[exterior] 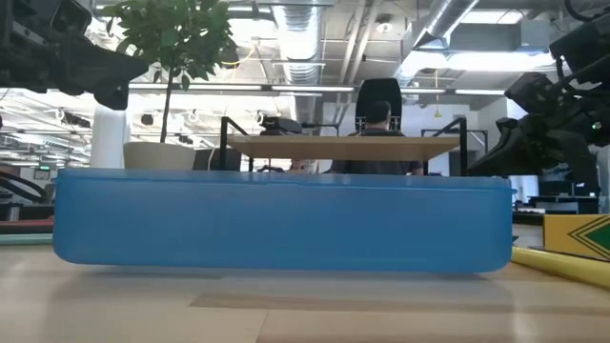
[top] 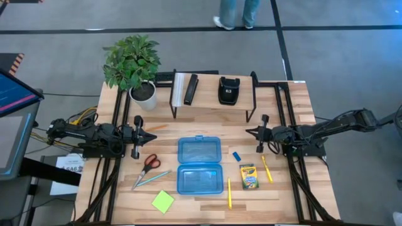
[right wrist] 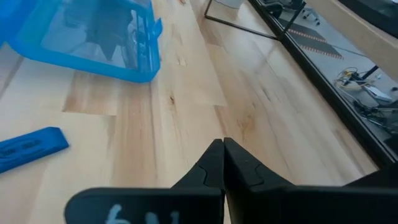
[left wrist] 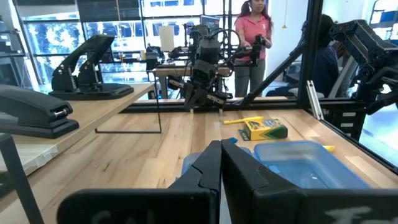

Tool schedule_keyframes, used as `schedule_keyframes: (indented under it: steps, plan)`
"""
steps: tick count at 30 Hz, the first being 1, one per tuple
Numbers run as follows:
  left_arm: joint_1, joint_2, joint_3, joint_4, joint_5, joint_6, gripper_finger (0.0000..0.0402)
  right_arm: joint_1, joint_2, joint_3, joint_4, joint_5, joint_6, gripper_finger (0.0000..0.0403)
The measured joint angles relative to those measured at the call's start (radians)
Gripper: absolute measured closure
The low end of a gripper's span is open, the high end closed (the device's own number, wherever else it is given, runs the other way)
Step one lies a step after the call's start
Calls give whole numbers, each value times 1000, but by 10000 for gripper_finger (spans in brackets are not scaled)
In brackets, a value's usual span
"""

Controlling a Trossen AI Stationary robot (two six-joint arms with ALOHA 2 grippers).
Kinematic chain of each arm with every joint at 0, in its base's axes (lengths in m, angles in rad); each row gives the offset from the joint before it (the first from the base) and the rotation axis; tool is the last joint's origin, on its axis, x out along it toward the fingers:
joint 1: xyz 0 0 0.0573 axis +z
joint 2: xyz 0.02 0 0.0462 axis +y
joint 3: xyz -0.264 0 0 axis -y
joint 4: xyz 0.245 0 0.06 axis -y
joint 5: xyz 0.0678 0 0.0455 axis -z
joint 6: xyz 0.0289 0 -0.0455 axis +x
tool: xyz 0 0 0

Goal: Pack school essentials
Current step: Adjust the yellow box of crayons

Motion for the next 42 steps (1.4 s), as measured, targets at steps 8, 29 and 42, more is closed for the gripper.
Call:
schedule_keyframes:
  steps: [8, 29, 42]
  plan:
    - [0, 0, 0, 0, 0, 0, 401, -2, 0, 0, 0, 0, 0, 386]
    - [0, 0, 0, 0, 0, 0, 401, 14, 0, 149, 558, -34, 282, 386]
    - [0, 0, 0, 0, 0, 0, 401, 14, 1, 184, 547, -34, 244, 386]
